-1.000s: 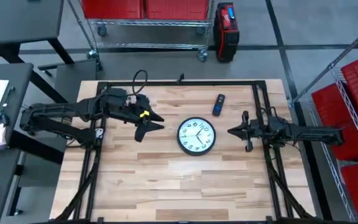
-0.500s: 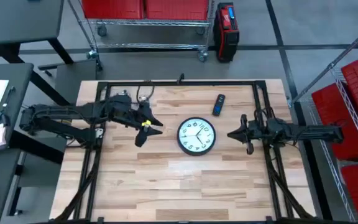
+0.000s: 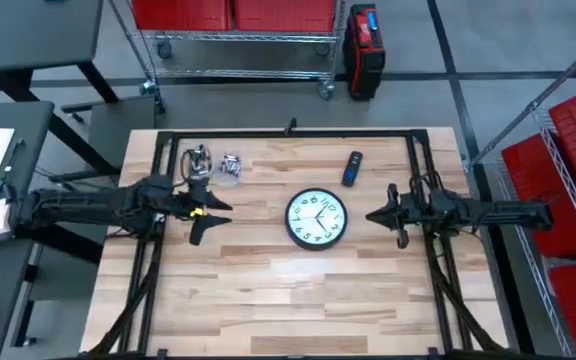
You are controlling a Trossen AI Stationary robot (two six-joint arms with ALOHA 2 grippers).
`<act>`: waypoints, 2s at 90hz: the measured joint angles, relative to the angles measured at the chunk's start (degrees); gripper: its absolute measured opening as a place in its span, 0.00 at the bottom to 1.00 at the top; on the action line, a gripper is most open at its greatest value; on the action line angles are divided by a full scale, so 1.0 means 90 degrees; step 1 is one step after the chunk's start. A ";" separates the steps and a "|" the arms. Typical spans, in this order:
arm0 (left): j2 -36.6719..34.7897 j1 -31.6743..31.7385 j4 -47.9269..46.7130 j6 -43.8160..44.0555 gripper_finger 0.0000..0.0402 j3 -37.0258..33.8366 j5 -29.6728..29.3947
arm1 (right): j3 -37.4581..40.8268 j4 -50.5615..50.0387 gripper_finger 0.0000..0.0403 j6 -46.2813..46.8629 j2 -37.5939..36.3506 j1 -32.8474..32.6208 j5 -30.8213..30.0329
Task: Insert battery
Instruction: Return to Home Position
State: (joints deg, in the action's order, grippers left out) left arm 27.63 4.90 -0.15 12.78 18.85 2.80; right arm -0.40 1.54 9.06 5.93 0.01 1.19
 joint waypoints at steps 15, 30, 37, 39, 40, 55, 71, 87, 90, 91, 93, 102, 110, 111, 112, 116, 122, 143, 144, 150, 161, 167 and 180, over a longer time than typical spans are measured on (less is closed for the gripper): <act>-0.0573 -0.0001 -0.0495 -0.0025 0.38 -0.0295 -0.0011 | 0.0000 0.0002 0.03 0.0002 -0.0002 0.0000 0.0000; -0.1128 -0.0005 -0.0863 -0.0287 0.38 -0.0817 -0.0036 | 0.0000 0.0004 0.03 0.0005 0.0000 0.0000 -0.0001; -0.1468 -0.0056 -0.0535 -0.0248 0.38 -0.1133 -0.0017 | 0.0000 0.0005 0.03 0.0007 0.0000 0.0000 -0.0001; -0.1566 -0.0076 -0.0480 -0.0251 0.38 -0.1208 -0.0009 | 0.0000 0.0005 0.03 0.0007 -0.0002 0.0000 0.0000; -0.1617 -0.0087 -0.0468 -0.0254 0.38 -0.1242 -0.0011 | 0.0000 0.0005 0.03 0.0007 -0.0001 0.0000 -0.0001; -0.2260 -0.0179 -0.0403 -0.0488 0.38 -0.1571 -0.0013 | 0.0002 0.0007 0.03 0.0007 0.0000 0.0000 -0.0002; -0.2937 -0.0296 -0.0144 -0.0611 0.38 -0.1872 -0.0065 | 0.0003 0.0010 0.03 0.0007 0.0000 0.0000 -0.0002; -0.3061 -0.0346 0.0138 -0.0866 0.38 -0.2023 -0.0070 | 0.0005 0.0005 0.03 0.0005 0.0000 0.0000 -0.0005; -0.3061 -0.0346 0.0139 -0.0870 0.38 -0.2025 -0.0059 | 0.0005 0.0007 0.03 0.0005 0.0000 0.0000 -0.0004; -0.3061 -0.0346 0.0139 -0.0876 0.38 -0.2025 -0.0054 | 0.0005 0.0006 0.03 0.0005 0.0000 0.0000 -0.0005; -0.3061 -0.0346 0.0139 -0.0910 0.38 -0.2025 -0.0047 | 0.0005 0.0006 0.03 0.0005 0.0000 0.0000 -0.0003; -0.3061 -0.0346 0.0141 -0.1066 0.38 -0.2030 -0.0025 | 0.0005 0.0007 0.03 0.0005 0.0000 0.0000 -0.0005; -0.3061 -0.0346 0.0141 -0.1110 0.38 -0.2032 -0.0027 | 0.0005 0.0007 0.03 0.0003 0.0000 0.0000 -0.0005; -0.3061 -0.0346 0.0140 -0.1109 0.38 -0.2034 -0.0030 | 0.0005 0.0007 0.03 0.0005 0.0000 0.0000 -0.0005; -0.3060 -0.0346 0.0139 -0.1108 0.38 -0.2035 -0.0033 | 0.0005 0.0007 0.03 0.0004 0.0000 0.0000 -0.0005; -0.3057 -0.0346 0.0137 -0.1110 0.38 -0.2036 -0.0046 | 0.0005 0.0007 0.03 0.0002 0.0000 0.0000 -0.0005; -0.3029 -0.0346 0.0134 -0.1110 0.38 -0.2038 -0.0057 | 0.0005 0.0007 0.03 0.0002 0.0000 0.0001 -0.0005; -0.3030 -0.0346 0.0131 -0.1110 0.38 -0.2042 -0.0059 | 0.0005 0.0007 0.03 0.0002 0.0000 0.0000 -0.0005; -0.3030 -0.0346 0.0130 -0.1110 0.38 -0.2042 -0.0059 | 0.0005 0.0008 0.03 0.0002 0.0000 0.0000 -0.0005; -0.3030 -0.0346 0.0129 -0.1110 0.38 -0.2045 -0.0062 | 0.0005 0.0009 0.03 0.0000 0.0000 0.0000 -0.0005; -0.3030 -0.0346 0.0127 -0.1110 0.38 -0.2047 -0.0064 | 0.0005 0.0010 0.03 0.0001 0.0000 0.0001 -0.0005; -0.3030 -0.0346 0.0124 -0.1110 0.38 -0.2047 -0.0066 | 0.0005 0.0010 0.03 0.0000 0.0000 0.0000 -0.0005; -0.3030 -0.0346 0.0124 -0.1110 0.38 -0.2049 -0.0071 | 0.0005 0.0010 0.03 0.0002 0.0000 0.0002 -0.0005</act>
State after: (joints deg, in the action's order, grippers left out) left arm 0.36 1.78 0.97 2.79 0.40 2.16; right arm -0.36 1.63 9.08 5.93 0.03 1.15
